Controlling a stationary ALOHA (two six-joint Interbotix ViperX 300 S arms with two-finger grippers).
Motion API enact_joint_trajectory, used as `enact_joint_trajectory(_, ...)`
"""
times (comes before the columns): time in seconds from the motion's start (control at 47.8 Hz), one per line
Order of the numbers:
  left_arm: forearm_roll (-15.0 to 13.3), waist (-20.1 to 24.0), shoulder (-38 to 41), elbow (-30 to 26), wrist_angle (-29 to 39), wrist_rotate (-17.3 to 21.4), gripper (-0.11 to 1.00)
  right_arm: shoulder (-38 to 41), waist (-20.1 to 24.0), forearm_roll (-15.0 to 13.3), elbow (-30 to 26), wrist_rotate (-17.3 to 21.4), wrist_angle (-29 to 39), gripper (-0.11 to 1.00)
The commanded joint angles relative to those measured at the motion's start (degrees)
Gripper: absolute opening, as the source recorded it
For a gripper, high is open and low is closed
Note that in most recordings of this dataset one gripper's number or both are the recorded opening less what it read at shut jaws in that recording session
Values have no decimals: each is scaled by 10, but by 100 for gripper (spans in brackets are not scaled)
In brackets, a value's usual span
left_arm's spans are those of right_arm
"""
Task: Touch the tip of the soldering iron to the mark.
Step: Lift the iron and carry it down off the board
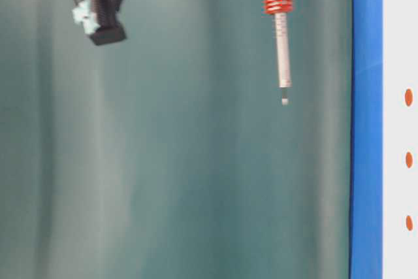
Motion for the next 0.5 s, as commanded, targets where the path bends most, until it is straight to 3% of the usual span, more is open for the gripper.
enact_joint_trajectory(0.0,1,-2,2,-5,-6,-1,0,-12,0,-3,-14,2,1,6)
enact_joint_trajectory(0.23,1,-2,2,-5,-5,-1,0,-14,11,-1,-11,34,3,6)
enact_joint_trajectory(0.481,1,-2,2,-5,-5,-1,0,-27,93,-3,5,117,3,6)
